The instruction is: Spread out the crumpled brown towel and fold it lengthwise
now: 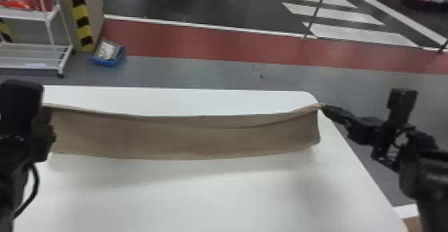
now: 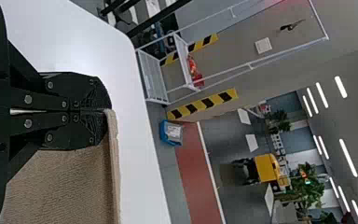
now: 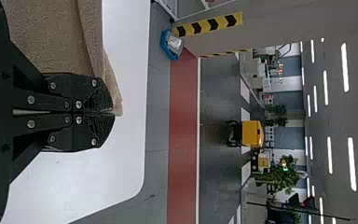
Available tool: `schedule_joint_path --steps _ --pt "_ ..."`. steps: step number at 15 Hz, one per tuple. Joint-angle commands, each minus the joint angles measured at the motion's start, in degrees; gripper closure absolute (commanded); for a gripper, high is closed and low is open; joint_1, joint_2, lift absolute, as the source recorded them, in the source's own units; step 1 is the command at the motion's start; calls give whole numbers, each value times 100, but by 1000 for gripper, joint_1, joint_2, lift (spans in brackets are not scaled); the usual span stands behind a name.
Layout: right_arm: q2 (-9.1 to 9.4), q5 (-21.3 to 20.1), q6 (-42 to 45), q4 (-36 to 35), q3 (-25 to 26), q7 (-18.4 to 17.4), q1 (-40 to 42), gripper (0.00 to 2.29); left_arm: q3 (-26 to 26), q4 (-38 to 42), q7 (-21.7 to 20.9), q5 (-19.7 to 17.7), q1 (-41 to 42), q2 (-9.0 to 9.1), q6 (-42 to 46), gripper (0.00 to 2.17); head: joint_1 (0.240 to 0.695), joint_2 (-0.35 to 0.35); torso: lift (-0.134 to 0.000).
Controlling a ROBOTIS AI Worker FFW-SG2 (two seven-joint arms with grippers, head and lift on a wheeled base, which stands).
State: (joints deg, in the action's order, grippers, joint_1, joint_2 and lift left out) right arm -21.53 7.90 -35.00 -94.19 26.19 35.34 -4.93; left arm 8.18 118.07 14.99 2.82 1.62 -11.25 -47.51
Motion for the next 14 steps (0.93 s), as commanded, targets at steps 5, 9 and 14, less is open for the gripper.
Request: schedule_joint_path --steps 5,9,14 --pt "8 -315 322 1623 -1310 -747 -2012 1656 61 -1664 -190 -159 -1744 -27 747 1420 607 -148 -124" --pt "43 -491 305 2124 -1477 -914 -3066 1656 17 -2174 -304 -379 -2526 -185 905 1420 499 -123 -124" --pt "-203 -526 322 2573 -1442 -879 -3681 1656 -71 -2104 -498 -1020 -2895 -484 676 1420 378 -124 -124"
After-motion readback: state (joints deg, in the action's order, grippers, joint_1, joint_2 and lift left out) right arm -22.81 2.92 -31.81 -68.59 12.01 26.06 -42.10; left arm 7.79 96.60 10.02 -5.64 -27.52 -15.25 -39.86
